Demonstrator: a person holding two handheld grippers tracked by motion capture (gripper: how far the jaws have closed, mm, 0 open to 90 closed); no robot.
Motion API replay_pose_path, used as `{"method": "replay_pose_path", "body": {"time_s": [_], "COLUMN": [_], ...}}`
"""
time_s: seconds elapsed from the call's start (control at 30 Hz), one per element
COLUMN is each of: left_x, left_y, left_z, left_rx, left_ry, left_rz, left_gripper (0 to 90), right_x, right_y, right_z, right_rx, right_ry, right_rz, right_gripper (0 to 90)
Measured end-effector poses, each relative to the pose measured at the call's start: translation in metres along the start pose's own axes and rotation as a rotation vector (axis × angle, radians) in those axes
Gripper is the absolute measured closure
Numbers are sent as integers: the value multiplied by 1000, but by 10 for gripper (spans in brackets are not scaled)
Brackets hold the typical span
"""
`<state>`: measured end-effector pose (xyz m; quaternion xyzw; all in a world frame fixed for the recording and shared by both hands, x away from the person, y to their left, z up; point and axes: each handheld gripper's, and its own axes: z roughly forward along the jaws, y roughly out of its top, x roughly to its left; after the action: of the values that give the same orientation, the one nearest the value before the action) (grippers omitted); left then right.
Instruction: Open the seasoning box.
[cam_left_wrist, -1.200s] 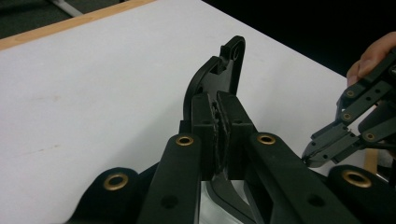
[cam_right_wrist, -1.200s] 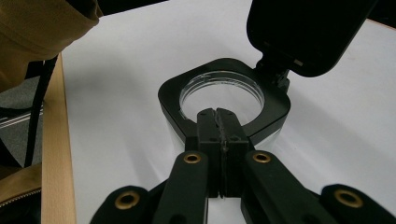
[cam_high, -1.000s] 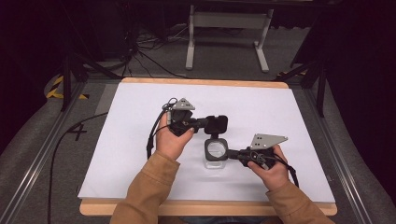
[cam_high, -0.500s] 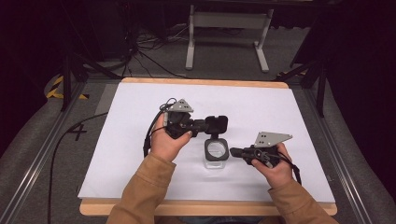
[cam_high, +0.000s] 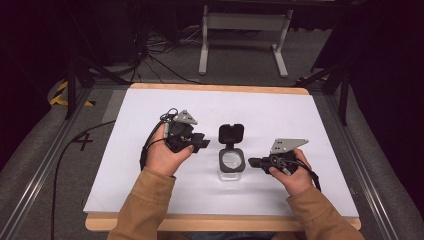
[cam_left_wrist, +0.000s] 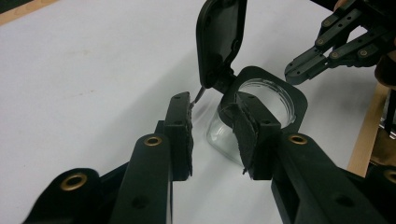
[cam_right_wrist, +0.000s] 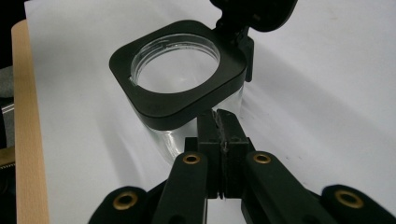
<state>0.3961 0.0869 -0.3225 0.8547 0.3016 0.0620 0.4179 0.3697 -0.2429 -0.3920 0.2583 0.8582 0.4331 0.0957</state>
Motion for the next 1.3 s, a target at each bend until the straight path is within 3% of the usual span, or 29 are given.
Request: {"method": "replay_pose_path", "body": {"time_s": [0.37,0.8,1.1,1.3], "left_x": [2,2,11,21], "left_y": [-2,-2,-12,-19], "left_z": [-1,3,-4,-8], "left_rx": [10,12,62,67], "left_ry": [-4,-15,15,30], "left_rz": [-10,-5,-29,-66], "left_gripper": [674,668,641,634], "right_x": [5,7,-17,-36], "right_y": [-1,-1,4,1], "right_z": [11,8,-26,-42], "right_rx": [46,43,-32,-58], "right_ry": [27,49,-42,-70], "right_rz": [-19,-11,24,89], "right_gripper": [899,898,872,827]}}
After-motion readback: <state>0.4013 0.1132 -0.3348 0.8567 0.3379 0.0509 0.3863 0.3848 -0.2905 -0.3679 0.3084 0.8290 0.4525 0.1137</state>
